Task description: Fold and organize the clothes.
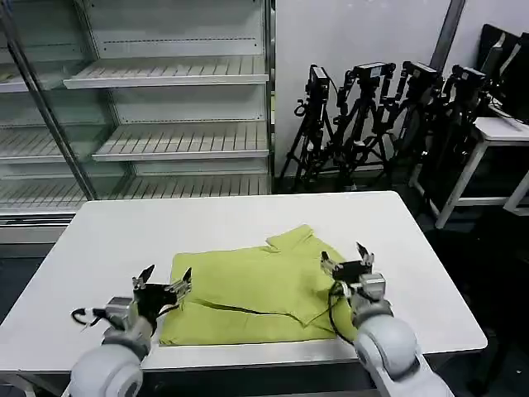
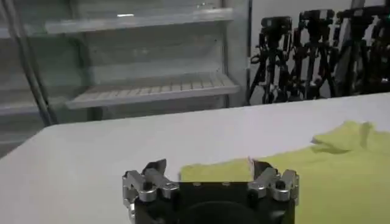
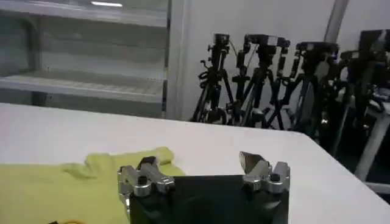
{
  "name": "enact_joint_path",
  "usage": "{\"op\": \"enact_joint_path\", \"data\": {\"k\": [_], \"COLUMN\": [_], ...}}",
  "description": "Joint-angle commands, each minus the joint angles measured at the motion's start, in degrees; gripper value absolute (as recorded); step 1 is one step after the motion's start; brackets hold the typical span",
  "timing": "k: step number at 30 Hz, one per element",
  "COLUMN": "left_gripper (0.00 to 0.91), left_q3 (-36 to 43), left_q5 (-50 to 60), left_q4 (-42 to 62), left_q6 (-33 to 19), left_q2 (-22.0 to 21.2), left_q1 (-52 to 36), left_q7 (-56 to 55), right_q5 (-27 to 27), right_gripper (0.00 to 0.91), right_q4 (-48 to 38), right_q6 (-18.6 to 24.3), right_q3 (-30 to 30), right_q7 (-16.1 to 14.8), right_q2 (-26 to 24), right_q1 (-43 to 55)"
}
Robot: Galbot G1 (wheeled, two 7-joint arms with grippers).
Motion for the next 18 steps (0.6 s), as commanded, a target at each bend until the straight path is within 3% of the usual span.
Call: {"op": "enact_joint_path", "data": {"k": [1,5,18], "left_gripper": [0.907,0.907,0.907], "left_q3": [7.55,9.5,11.84], "left_q5": [-1.38,0.14,3.0], "left_q4": [15.59,21.08,27.34], "left_q6": [0.03,0.01,-0.03], "left_q2": [1.22,-0.01,-0.13], "left_q1": [-15.45,-18.77,-21.56], "left_q7": [0.1,0.18,2.3], "right_q5": [1.99,4.93,3.98], "right_gripper": [0.907,0.907,0.907], "right_q4": [-21.76,-25.73,-34.26], "right_q6": [-1.47,-1.53,-1.53], "right_q3": [-7.66,-8.41,-9.21], "right_q7": [1.02,1.2,-0.63], "right_q2": [5.1,7.09,11.08], "right_q1": [18.54,20.91,25.06]}}
